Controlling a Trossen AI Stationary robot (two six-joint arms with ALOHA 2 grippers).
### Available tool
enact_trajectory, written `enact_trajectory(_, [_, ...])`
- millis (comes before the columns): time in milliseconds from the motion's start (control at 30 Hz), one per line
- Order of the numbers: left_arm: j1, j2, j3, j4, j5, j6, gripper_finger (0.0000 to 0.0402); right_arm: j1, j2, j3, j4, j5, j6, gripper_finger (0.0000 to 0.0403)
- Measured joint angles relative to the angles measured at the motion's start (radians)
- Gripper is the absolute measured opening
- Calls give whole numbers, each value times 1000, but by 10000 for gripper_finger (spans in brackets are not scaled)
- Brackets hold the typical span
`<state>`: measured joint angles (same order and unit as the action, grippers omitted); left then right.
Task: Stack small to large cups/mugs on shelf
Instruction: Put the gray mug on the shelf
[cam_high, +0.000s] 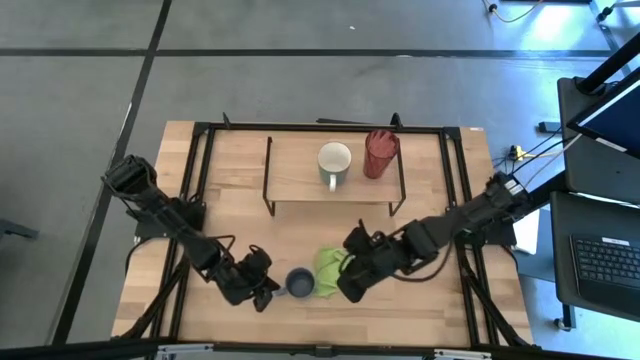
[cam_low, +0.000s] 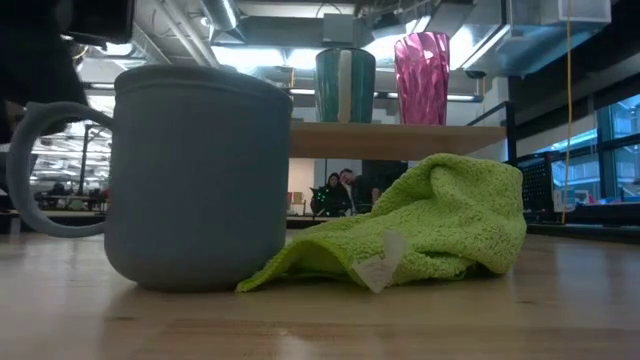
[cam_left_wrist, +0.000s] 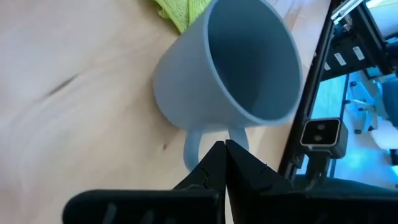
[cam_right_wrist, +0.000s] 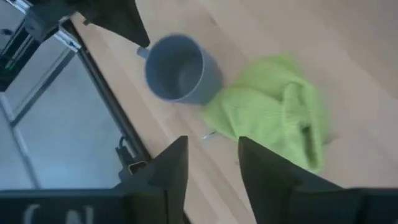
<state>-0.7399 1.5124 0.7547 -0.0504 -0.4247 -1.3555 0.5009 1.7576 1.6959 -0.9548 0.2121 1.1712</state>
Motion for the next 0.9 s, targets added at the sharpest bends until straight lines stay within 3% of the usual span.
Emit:
enact_trajectory(333, [-64,0,0,2,-68,-57,0,-47,10,-199,380,-205,30,147])
enact_trajectory(567, [-54,5,2,56,-70,-43,0,-49,60,-257,485,-311,73,141])
enact_trajectory(733, [-33,21,2,71,-54,-28,0,-64,111,-255,626,-346,60,113])
enact_trajectory(900, [-27,54,0,147,-39,-22,0,-86,113,-255,639,-344,46,93])
